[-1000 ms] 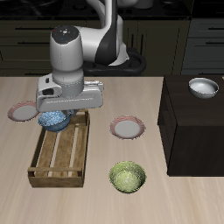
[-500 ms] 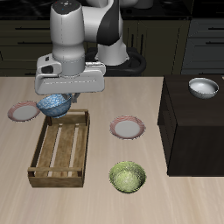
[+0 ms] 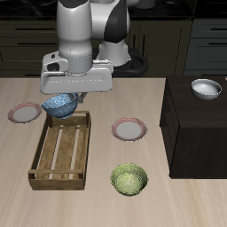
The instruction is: Stack the blue bowl on the green bowl
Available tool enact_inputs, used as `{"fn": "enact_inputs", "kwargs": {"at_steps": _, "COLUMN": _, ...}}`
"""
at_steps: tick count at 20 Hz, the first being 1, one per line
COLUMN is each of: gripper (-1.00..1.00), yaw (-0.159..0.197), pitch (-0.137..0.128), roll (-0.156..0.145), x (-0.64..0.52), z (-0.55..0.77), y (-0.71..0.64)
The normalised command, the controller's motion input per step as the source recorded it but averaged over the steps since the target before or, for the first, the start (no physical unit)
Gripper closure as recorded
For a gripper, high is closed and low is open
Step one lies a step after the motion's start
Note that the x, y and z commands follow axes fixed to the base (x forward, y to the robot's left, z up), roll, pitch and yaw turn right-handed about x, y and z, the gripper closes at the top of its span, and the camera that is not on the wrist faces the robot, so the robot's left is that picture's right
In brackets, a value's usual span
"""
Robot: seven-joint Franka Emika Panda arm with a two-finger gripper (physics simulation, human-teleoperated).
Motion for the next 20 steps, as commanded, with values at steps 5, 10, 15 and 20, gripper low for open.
{"fn": "enact_inputs", "kwargs": {"at_steps": 5, "gripper": 1.00, "yaw": -0.021, "pitch": -0.002, "roll": -0.005, "x": 0.31, "z": 0.17, "y": 0.26}}
{"fn": "enact_inputs", "kwargs": {"at_steps": 10, "gripper": 1.00, "yaw": 0.000, "pitch": -0.019, "roll": -0.003, "x": 0.26, "z": 0.18, "y": 0.26}}
{"fn": "enact_inputs", "kwargs": {"at_steps": 15, "gripper": 1.00, "yaw": -0.005, "pitch": 0.001, "roll": 0.003, "x": 0.23, "z": 0.10, "y": 0.24}}
{"fn": "enact_inputs", "kwargs": {"at_steps": 20, "gripper": 1.00, "yaw": -0.006, "pitch": 0.003, "roll": 0.005, "x": 0.28, "z": 0.08, "y": 0.33}}
